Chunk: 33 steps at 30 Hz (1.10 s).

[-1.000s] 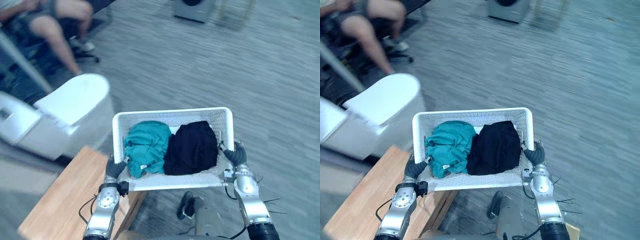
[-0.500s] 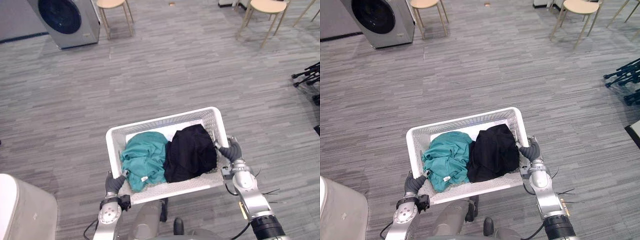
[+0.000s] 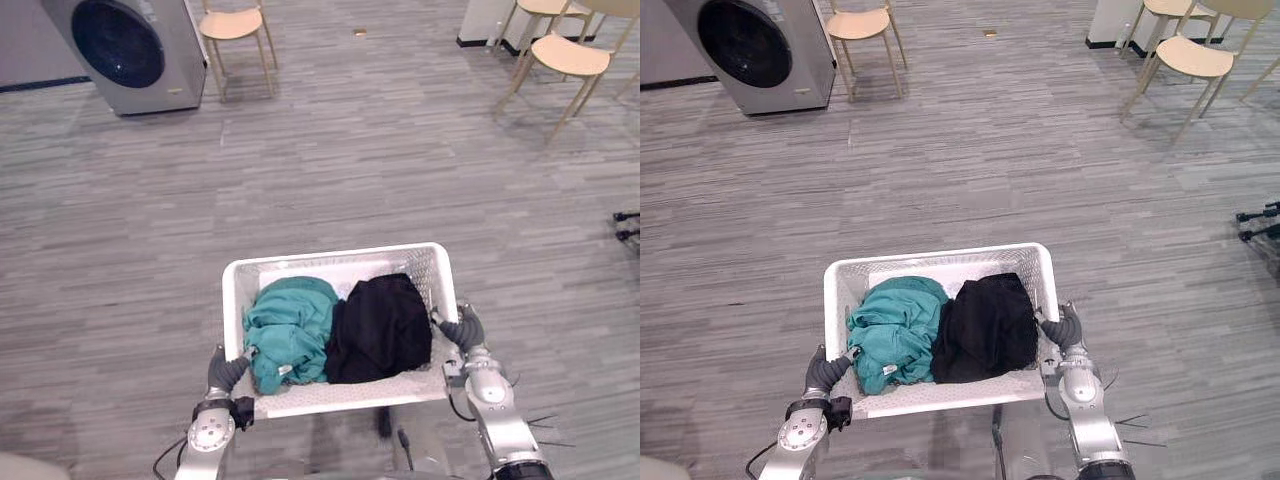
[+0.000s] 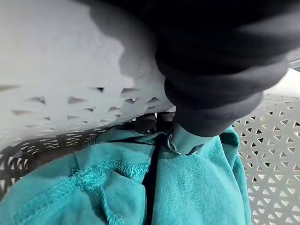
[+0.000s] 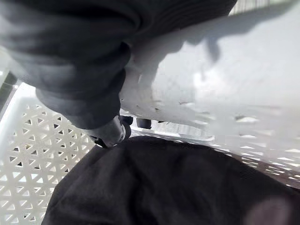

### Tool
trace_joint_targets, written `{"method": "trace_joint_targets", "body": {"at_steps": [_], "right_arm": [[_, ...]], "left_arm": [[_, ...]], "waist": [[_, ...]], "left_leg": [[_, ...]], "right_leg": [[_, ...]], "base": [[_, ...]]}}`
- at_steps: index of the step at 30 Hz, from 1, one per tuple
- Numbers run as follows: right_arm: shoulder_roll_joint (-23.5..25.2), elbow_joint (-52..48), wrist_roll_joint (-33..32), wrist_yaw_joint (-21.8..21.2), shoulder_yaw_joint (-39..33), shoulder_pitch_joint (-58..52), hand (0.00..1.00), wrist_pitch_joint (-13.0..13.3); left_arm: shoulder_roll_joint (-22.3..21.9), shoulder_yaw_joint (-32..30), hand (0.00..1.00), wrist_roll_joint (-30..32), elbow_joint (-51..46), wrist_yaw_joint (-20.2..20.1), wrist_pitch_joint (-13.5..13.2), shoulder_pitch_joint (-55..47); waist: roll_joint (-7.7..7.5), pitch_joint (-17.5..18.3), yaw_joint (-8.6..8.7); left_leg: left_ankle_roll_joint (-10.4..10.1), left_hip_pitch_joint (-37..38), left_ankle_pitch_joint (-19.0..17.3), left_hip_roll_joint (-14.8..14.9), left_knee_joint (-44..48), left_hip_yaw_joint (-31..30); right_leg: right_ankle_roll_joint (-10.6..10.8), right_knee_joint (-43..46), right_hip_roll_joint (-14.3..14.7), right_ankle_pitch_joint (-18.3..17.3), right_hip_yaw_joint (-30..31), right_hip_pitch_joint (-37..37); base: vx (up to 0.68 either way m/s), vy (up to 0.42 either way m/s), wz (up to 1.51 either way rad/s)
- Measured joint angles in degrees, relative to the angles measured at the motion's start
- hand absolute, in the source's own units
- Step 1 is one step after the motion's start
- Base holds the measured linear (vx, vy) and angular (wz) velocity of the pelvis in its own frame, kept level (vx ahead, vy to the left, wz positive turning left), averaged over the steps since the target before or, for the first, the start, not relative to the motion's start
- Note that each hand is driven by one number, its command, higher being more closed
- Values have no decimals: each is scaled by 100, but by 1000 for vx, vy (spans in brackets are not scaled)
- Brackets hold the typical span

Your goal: Pick up the laundry basket with both hands and put the clothes into the washing machine.

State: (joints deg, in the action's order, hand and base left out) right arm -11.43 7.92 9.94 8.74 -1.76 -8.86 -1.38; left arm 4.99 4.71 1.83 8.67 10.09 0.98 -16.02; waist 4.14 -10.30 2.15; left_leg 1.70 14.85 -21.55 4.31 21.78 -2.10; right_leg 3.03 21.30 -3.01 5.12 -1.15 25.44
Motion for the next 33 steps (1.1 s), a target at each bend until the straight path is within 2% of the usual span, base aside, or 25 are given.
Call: {"method": "trace_joint_targets", "body": {"at_steps": [1, 2, 3, 4, 6, 8, 10, 11, 12, 13, 15, 16, 17, 18, 19, 20, 21, 22, 23, 25, 28, 30, 31, 32, 33], "right_arm": [[-23, -3, -14, 0, -4, -2, 100, -13], [-18, -105, -33, 3, -15, -15, 100, -16], [-19, -287, -37, 3, 8, -84, 100, -31], [-7, -364, -51, 13, 9, -105, 100, -31], [50, -649, -252, 135, 4, -167, 100, -29], [39, -716, -264, 162, 5, -108, 100, -9], [26, -687, -267, 193, 1, 46, 100, -8], [21, -589, -268, 229, 4, 166, 100, -2], [-4, -406, -266, 235, 5, 288, 100, 6], [-32, -351, -263, 242, 3, 317, 100, 6], [-10, -183, -258, 256, -9, 380, 100, -7], [63, -139, -258, 261, -82, 375, 100, -7], [77, -87, -258, 250, -158, 395, 100, -4], [78, -28, -256, 243, -202, 396, 100, -2], [153, 104, -216, 216, -362, 381, 100, -7], [218, 166, -186, 213, -407, 372, 100, -7], [329, 245, -132, 225, -412, 357, 100, -24], [405, 233, -55, 235, -396, 182, 100, -33], [420, 227, -20, 235, -383, 124, 100, -33], [449, -1, -5, 231, -359, -68, 100, -33], [547, -519, -10, 251, -519, -283, 100, -22], [529, -524, -16, 293, -554, -285, 100, -34], [524, -520, -14, 315, -555, -272, 100, -35], [467, -460, -15, 336, -553, -275, 100, -40], [349, -441, -15, 341, -551, -216, 100, -103]], "left_arm": [[-82, -3, 100, 23, 5, 13, -1, -26], [-225, -69, 100, 40, 4, 12, 2, -47], [-265, -145, 100, 41, -8, -4, 21, -107], [-295, -161, 100, 40, -36, -5, 20, -151], [-337, -157, 100, 29, -214, -5, 17, -286], [-348, -170, 100, -20, -292, -7, -16, -296], [-389, -205, 100, -20, -418, -8, -27, -299], [-404, -218, 100, -18, -457, -10, -31, -299], [-450, -263, 100, -14, -490, -13, -29, -304], [-463, -257, 100, -9, -521, -13, -27, -304], [-459, -241, 100, 1, -552, -10, -2, -297], [-459, -218, 100, 14, -555, -13, 20, -289], [-467, -185, 100, 24, -556, -12, 37, -262], [-465, -132, 100, 36, -554, -12, 39, -263], [-399, -3, 100, 39, -517, -14, 93, -259], [-383, 23, 100, 40, -486, -14, 115, -243], [-304, 54, 100, 42, -396, -11, 145, -165], [-231, 72, 100, 55, -368, -1, 232, -148], [-201, 72, 100, 65, -369, 2, 233, -149], [-76, 102, 100, 109, -502, 2, 230, -111], [115, 227, 100, 106, -598, -2, 175, 149], [255, 371, 100, 110, -561, -2, 164, 270], [262, 383, 100, 113, -540, 0, 160, 287], [193, 417, 100, 113, -343, 0, 153, 348], [31, 392, 100, 116, -214, 1, 160, 402]], "waist": [[119, -3, -15], [280, -49, -25], [344, -76, -157], [382, -95, -204], [300, -194, -420], [205, -203, -549], [219, -193, -639], [225, -195, -672], [279, -168, -728], [309, -147, -786], [188, -141, -890], [-80, -71, -838], [-221, -72, -752], [-246, -75, -742], [-300, -102, -748], [-330, -120, -715], [-436, -184, -619], [-404, -191, -518], [-367, -191, -457], [-276, -138, -297], [-374, -103, -217], [-519, -17, -48], [-521, -15, 7], [-393, 44, 37], [-119, 78, -22]], "left_leg": [[-134, -219, 86, 140, 622, -36], [-594, -801, 783, 427, 2062, -31], [-723, -1372, 1992, 690, 3354, 85], [-770, -1666, 2041, 880, 3999, 184], [-308, -2627, 1605, 1150, 5144, 837], [-160, -3211, 1174, 1104, 4602, 1363], [-168, -3624, 1021, 780, 3071, 1515], [-323, -3661, 1129, 476, 1506, 1469], [-748, -3606, 1446, 308, -157, 1361], [-868, -3613, 1569, 297, -707, 1305], [-436, -3643, 2300, 119, -630, 1431], [377, -3652, 2493, -194, -320, 1525], [571, -3753, 2256, -340, 44, 1625], [661, -3768, 2060, -375, 290, 1674], [641, -3402, 1459, -523, 442, 1650], [626, -3145, 1254, -603, 374, 1643], [695, -2769, 1086, -774, 366, 1586], [725, -2038, 803, -865, 169, 1459], [759, -1761, 757, -861, 44, 1405], [697, -1091, 523, -792, -427, 1109], [566, -477, 123, -745, -662, 807], [405, 169, 34, -751, -1169, 461], [312, 333, -18, -756, -1254, 342], [205, 545, -78, -616, -1219, 178], [89, 455, -13, -383, -809, 47]], "right_leg": [[-94, 191, 64, -259, -112, -35], [-290, 517, 234, -631, -283, -211], [-427, 641, 383, -963, -322, -515], [-488, 625, 449, -1112, -373, -738], [-623, 291, 489, -1530, -397, -1707], [-625, -230, 441, -1625, -356, -2333], [-578, -683, 353, -1691, -336, -2812], [-480, -929, 268, -1737, -340, -3115], [-436, -1281, 268, -1756, -347, -3471], [-351, -1443, 287, -1800, -337, -3627], [-76, -1683, 116, -1976, -361, -4082], [249, -1419, -253, -2165, -402, -4169], [414, -922, -458, -2214, -385, -4028], [525, -517, -523, -2157, -364, -3925], [892, 1515, -658, -1649, -99, -3159], [866, 2436, -728, -1114, 16, -2824], [629, 3690, -894, -775, 132, -2393], [191, 4834, -899, -1002, 103, -1816], [19, 4949, -864, -1118, 35, -1621], [-104, 4636, -697, -1438, -367, -958], [-13, 2676, -487, -1633, -824, -36], [141, -171, -215, -889, -755, -85], [57, -518, -167, -417, -703, -100], [-434, -339, -13, 380, -571, -154], [-548, 140, 99, -67, -698, -101]], "base": [[780, -348, 37], [662, -265, 12], [793, -311, 8], [633, -212, -4], [585, -159, 7], [567, -86, 6], [606, 8, 0], [620, 86, 0], [637, 111, -5], [647, 156, -12], [767, 242, 4], [757, 230, 46], [665, 164, 57], [851, 233, 33], [838, 243, 15], [790, 254, 19], [709, 175, 30], [680, 155, 31], [760, 151, 30], [543, 75, 40], [736, -8, 48], [826, -116, 75], [793, -147, 75], [779, -143, 31], [768, -146, 25]]}}
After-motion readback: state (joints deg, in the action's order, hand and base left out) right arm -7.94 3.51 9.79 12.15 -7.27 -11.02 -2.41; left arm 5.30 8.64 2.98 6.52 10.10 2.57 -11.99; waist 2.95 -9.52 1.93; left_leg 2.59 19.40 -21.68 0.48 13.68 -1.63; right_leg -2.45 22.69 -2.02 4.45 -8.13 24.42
